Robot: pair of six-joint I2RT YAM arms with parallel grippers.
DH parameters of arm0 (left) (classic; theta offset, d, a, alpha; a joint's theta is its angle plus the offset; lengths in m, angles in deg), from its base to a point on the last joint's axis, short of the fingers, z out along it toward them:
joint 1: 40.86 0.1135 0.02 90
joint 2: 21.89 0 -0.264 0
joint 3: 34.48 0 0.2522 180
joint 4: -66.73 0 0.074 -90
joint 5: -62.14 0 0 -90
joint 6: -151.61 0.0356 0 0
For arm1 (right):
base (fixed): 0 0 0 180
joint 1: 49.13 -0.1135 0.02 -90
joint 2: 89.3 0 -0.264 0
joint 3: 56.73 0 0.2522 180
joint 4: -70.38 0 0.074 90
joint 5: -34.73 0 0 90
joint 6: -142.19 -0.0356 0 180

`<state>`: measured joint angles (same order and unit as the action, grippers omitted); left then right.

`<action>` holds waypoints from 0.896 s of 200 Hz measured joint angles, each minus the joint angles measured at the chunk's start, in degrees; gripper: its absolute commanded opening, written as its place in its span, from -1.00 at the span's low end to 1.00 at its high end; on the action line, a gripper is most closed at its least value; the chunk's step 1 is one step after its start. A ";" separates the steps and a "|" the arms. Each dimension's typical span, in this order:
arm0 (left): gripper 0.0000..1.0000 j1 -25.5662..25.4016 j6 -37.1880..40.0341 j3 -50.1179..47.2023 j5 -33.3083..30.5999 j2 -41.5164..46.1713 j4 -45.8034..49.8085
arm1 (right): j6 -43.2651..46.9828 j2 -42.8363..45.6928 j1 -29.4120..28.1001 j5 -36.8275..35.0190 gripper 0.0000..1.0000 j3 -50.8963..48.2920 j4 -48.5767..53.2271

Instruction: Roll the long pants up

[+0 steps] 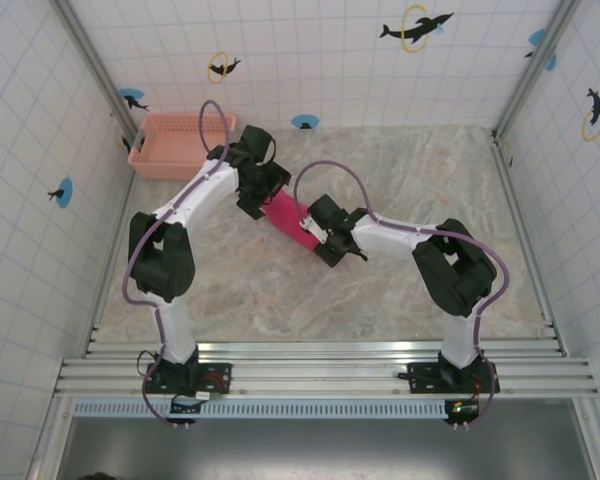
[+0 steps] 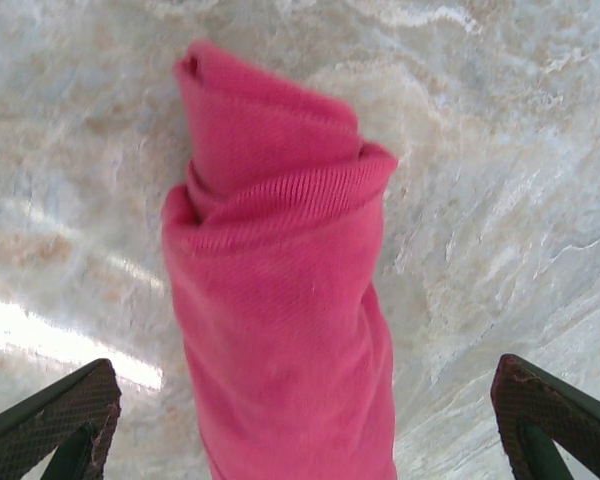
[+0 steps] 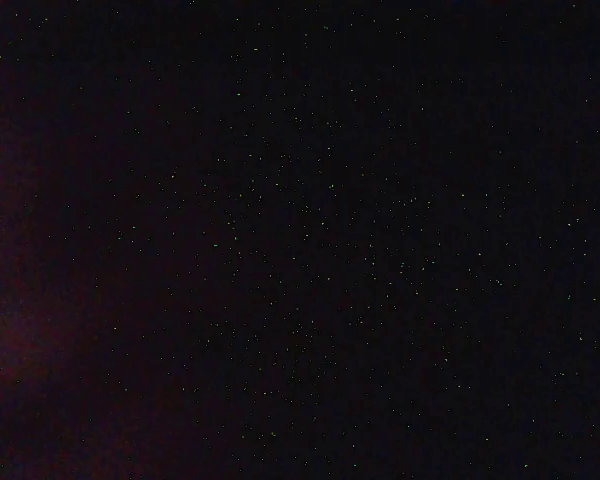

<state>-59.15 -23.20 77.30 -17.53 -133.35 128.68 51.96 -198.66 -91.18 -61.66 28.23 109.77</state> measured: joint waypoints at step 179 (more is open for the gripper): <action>0.95 -8.41 -14.14 -2.91 -6.86 -9.84 -7.26 | -0.44 0.46 0.33 2.12 -1.00 -1.22 -1.57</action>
<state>-67.56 -37.34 74.39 -24.40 -143.18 121.42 51.52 -198.20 -90.85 -59.54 27.00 108.20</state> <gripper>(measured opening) 0.974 0.576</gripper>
